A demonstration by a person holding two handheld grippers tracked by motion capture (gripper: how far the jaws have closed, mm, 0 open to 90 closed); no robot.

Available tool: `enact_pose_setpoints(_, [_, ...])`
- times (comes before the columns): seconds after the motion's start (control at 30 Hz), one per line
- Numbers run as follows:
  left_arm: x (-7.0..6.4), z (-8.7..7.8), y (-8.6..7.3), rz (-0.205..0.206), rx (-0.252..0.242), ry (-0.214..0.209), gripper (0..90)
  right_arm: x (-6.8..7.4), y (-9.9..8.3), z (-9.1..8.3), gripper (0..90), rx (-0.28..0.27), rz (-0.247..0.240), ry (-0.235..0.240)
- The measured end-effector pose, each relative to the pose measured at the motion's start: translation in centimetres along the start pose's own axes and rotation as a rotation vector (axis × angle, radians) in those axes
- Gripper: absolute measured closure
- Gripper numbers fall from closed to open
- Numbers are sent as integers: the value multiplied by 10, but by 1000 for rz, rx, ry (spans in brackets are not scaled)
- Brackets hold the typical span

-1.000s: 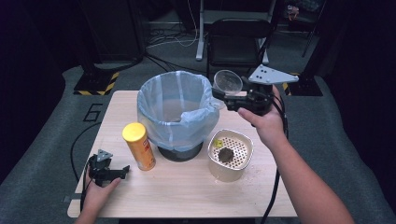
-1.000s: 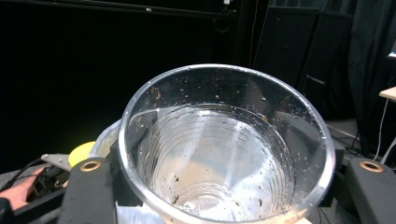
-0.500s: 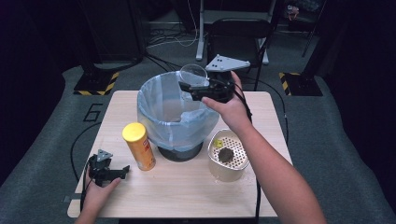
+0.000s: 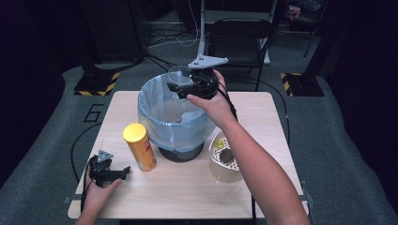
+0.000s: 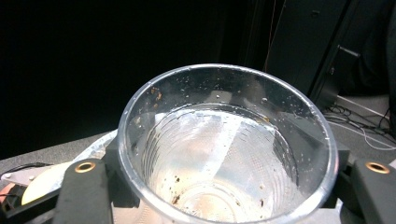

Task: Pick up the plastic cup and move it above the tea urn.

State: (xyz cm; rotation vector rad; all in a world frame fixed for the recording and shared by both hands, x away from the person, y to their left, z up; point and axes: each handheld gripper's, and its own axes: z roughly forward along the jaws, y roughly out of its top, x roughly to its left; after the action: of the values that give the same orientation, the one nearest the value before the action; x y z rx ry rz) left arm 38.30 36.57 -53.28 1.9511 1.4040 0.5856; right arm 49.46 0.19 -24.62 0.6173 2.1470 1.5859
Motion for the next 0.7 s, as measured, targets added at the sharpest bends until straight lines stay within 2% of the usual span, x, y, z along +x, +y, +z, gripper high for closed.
enact_pose_setpoints(0.27, [0, 0, 0, 4, 3, 0, 6, -1, 0, 8, 283, 33, 10, 0])
enact_pose_setpoints(0.3, [0, 0, 0, 4, 7, 1, 3, -1, 0, 9, 265, 34, 18, 1])
enact_pose_setpoints(0.37, [-1, -1, 1, -2, 16, -4, 0, -1, 1, 12, 153, 44, 37, 16])
enact_pose_setpoints(0.4, [0, -1, 1, 1, 23, -9, 0, 2, 1, 17, 134, 67, 30, 6])
enact_pose_setpoints(0.47, [-1, 0, 0, -2, 7, -1, 0, 3, 1, 18, 134, 76, 21, 9])
enact_pose_setpoints(0.53, [0, -1, 0, 22, 9, -4, 1, 7, 1, 18, 134, 101, -11, 2])
enact_pose_setpoints(0.67, [0, -1, 0, 19, 6, -5, 1, 6, 2, 14, 134, 108, -15, -5])
enact_pose_setpoints(0.7, [0, -1, 0, 18, 6, -5, 2, 5, 2, 11, 134, 109, -4, -4])
